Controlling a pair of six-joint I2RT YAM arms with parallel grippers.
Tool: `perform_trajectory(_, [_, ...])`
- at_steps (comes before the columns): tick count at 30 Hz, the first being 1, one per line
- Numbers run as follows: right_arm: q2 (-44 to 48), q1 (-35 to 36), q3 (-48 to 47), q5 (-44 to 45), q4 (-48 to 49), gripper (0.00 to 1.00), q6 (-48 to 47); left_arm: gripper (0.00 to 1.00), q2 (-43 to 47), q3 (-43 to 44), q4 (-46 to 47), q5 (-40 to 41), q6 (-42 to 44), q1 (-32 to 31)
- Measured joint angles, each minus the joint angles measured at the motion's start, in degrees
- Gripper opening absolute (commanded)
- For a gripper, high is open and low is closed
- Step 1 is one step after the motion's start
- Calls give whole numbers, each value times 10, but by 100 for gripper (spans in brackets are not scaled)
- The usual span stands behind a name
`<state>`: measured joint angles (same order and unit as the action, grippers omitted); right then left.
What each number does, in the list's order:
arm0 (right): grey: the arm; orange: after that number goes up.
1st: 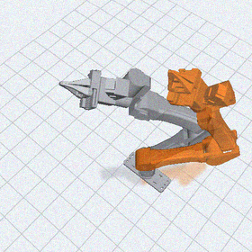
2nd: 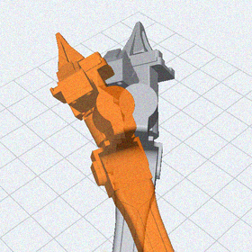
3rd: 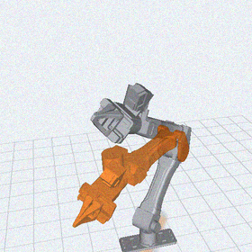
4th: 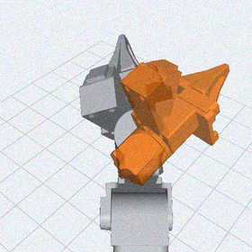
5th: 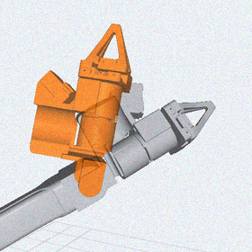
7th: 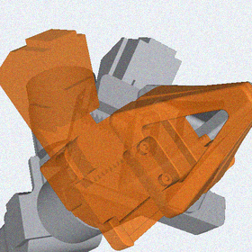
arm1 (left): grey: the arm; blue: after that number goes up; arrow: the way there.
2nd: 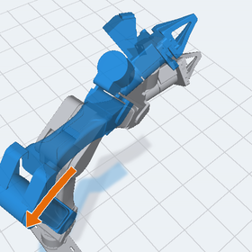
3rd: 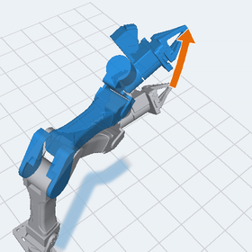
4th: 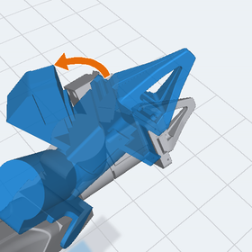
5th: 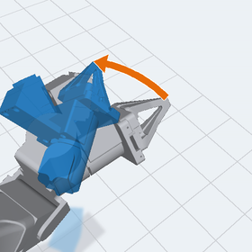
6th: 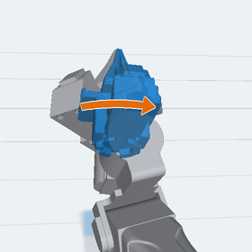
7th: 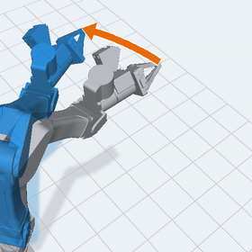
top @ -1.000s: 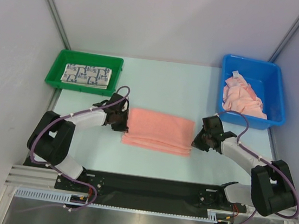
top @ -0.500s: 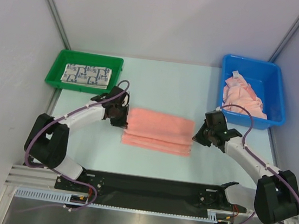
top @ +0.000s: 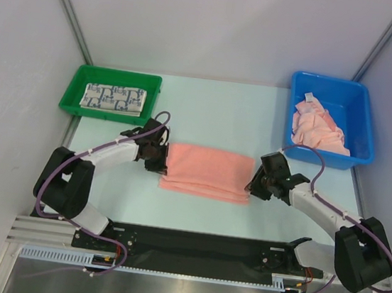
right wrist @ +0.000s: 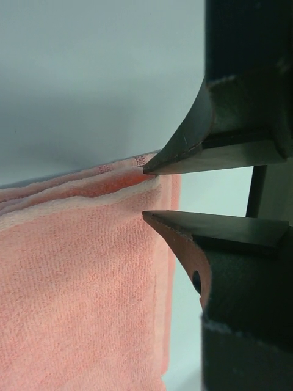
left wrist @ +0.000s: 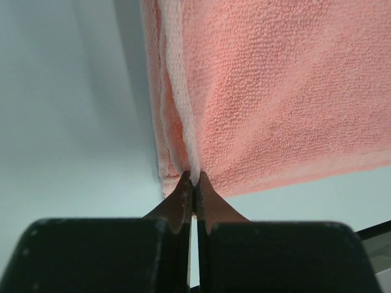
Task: Fold and stack the towels
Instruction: Fold the towel
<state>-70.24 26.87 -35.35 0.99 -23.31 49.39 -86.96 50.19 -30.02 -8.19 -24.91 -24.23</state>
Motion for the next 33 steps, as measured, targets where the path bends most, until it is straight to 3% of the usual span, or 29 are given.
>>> perform_trajectory(6, [-17,8,0,8,10,43,10,0,-2,-8,9,0,0,0])
perform_trajectory(13, [-18,12,9,23,11,41,17,0,-4,-8,12,0,0,-1])
perform_trajectory(18, [-17,13,14,32,12,31,20,0,-4,-8,12,0,-1,-2])
perform_trajectory(21, [-16,13,18,39,18,13,24,0,-4,-8,13,0,-1,-3])
perform_trajectory(22, [-14,13,18,42,18,1,24,0,-4,-8,13,0,-1,-3])
perform_trajectory(33, [32,13,-30,61,-29,0,-9,0,4,16,-36,14,-1,-5])
